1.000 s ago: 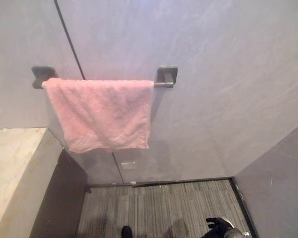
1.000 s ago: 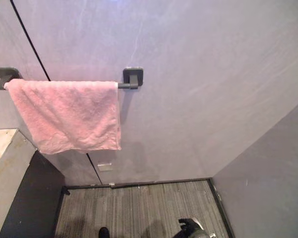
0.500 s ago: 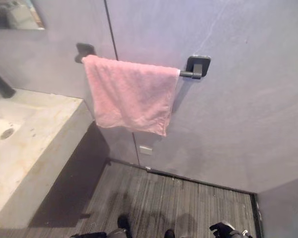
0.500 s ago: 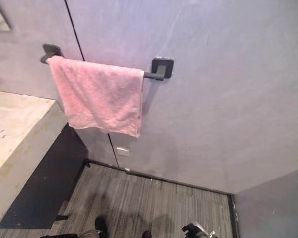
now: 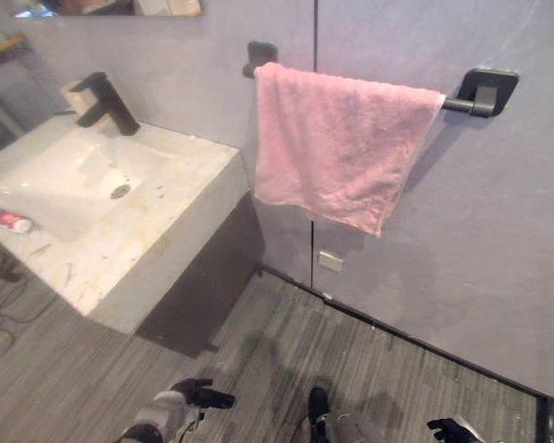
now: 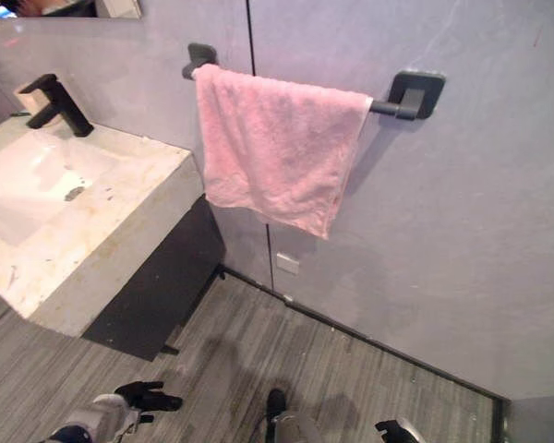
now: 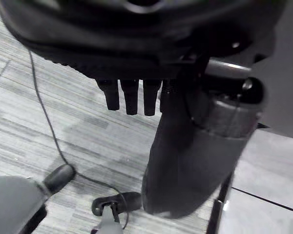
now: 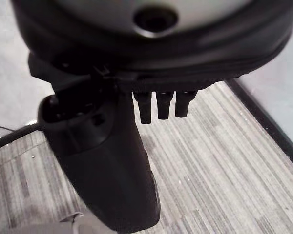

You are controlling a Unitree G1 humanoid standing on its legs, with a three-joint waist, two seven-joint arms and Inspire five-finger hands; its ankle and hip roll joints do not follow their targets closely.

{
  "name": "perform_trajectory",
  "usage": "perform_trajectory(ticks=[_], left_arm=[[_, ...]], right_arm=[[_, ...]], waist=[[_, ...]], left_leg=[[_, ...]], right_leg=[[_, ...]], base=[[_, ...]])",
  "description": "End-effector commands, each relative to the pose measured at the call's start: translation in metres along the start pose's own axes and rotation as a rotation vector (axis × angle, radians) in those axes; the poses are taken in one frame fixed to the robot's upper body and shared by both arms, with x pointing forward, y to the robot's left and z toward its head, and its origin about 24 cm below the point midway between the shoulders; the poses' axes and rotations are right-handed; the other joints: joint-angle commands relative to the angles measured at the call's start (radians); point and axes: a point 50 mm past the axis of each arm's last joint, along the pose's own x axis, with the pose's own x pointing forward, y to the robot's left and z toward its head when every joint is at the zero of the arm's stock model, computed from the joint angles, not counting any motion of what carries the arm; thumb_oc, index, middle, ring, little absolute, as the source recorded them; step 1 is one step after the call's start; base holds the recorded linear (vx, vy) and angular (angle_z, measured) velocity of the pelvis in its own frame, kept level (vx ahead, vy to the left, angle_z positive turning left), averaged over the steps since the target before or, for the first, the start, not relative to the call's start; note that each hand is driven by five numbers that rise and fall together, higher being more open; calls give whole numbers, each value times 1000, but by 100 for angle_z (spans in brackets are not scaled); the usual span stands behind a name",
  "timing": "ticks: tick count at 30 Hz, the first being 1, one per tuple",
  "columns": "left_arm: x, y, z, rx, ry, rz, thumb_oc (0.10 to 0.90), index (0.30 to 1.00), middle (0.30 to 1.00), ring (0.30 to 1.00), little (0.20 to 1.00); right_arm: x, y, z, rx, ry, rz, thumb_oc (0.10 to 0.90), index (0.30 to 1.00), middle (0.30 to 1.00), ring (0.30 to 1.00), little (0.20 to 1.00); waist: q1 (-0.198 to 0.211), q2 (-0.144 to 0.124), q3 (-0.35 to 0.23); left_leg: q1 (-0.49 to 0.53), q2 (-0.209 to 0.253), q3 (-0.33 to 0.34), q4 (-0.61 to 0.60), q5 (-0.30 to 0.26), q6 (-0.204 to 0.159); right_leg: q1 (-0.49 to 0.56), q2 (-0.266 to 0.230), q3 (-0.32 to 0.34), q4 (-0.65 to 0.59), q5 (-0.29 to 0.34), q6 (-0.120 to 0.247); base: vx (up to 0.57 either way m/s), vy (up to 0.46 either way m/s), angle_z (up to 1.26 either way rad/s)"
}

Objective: Organize the bathroom.

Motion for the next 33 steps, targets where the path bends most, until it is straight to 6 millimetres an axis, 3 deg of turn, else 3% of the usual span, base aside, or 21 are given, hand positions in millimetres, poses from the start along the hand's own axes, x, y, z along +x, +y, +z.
perform_trajectory(ticks=[1,6,7,9,11,12,13,14,15,16,18,22,26,30,33], left_arm=[[-4,22,3,-50,-25,76,800,900,900,900,900],[-4,30,-5,-66,8,96,800,900,900,900,900],[-5,31,-9,-65,22,97,800,900,900,900,900],[-6,33,-16,-29,43,87,800,900,900,900,900],[-7,32,-17,5,66,64,800,900,900,900,900],[-7,33,-20,26,80,54,800,900,900,900,900],[-7,33,-22,27,87,50,800,900,900,900,900],[-8,33,-33,13,108,40,800,900,900,900,900],[-9,35,-38,11,114,41,800,900,900,900,900],[-9,39,-38,1,110,52,800,900,900,900,900],[-10,45,-37,-32,94,79,800,900,900,900,900],[-9,42,-41,-126,96,114,800,900,900,900,900],[-10,40,-49,-245,99,147,800,900,900,900,900],[-11,39,-54,-279,99,150,800,900,900,900,900],[-12,40,-56,-299,72,147,800,900,900,900,900]], right_arm=[[5,-19,25,-34,-67,-56,800,900,900,900,900],[4,-18,33,-21,-94,-58,800,900,900,900,900],[4,-17,32,-23,-96,-57,800,900,900,900,900],[3,-14,26,-15,-92,-56,800,900,900,900,900],[1,-13,18,3,-61,-58,800,900,900,900,900],[1,-14,15,12,-38,-58,800,900,900,900,900],[1,-14,14,9,-28,-56,800,900,900,900,900],[2,-17,18,-13,-15,-44,800,900,900,900,900],[3,-20,23,-29,-17,-32,800,900,900,900,900],[3,-25,34,-53,-37,-19,800,900,900,900,900],[4,-29,52,-102,-76,-5,800,900,900,900,900],[1,-30,70,-202,-164,-12,800,900,900,900,900],[-4,-28,74,-273,-247,-29,800,900,900,900,900],[-4,-23,67,-250,-237,-25,800,900,900,900,900],[-2,-24,60,-247,-194,-29,800,900,900,900,900]], waist=[[-15,-38,27],[-7,-60,55],[-8,-62,61],[-27,-51,73],[-59,-36,75],[-67,-24,74],[-70,-18,74],[-51,-3,62],[-38,9,60],[-21,4,61],[7,-12,65],[20,-21,71],[10,-18,76],[10,-20,70],[32,-45,61]], left_leg=[[144,-139,-42,-188,126,52],[103,-185,-82,-253,144,94],[96,-191,-92,-259,148,101],[73,-187,-114,-262,153,114],[45,-169,-101,-231,159,120],[41,-151,-75,-214,156,116],[40,-142,-61,-207,156,113],[19,-107,-27,-198,181,92],[13,-85,-29,-197,178,78],[-18,-59,-12,-192,204,54],[-56,-42,-3,-211,254,32],[-121,-65,-54,-245,310,54],[-150,-85,-84,-249,315,68],[-153,-81,-72,-218,307,72],[-197,-83,-138,-39,249,64]], right_leg=[[-63,34,42,-32,48,198],[-95,36,60,-43,92,228],[-100,38,79,-41,96,234],[-119,23,178,-16,93,254],[-129,-50,321,-13,129,269],[-113,-89,341,-11,130,276],[-104,-106,346,-9,128,278],[-63,-159,312,3,110,273],[-37,-180,297,23,87,280],[-7,-204,268,16,76,279],[38,-188,232,-41,57,284],[17,-142,268,-60,36,272],[-13,-81,307,-10,-24,249],[-15,-62,281,43,-63,235],[-1,-71,281,80,-88,207]], base=[[-490,199,9],[-328,107,8],[-276,104,27],[-284,94,40],[-206,25,58],[-67,13,84],[-106,24,122],[-72,45,106],[-156,1,49],[-181,-36,-15],[-243,-83,-41],[-230,-21,-9],[-143,-51,-16],[-106,-173,12],[-89,-162,48]])
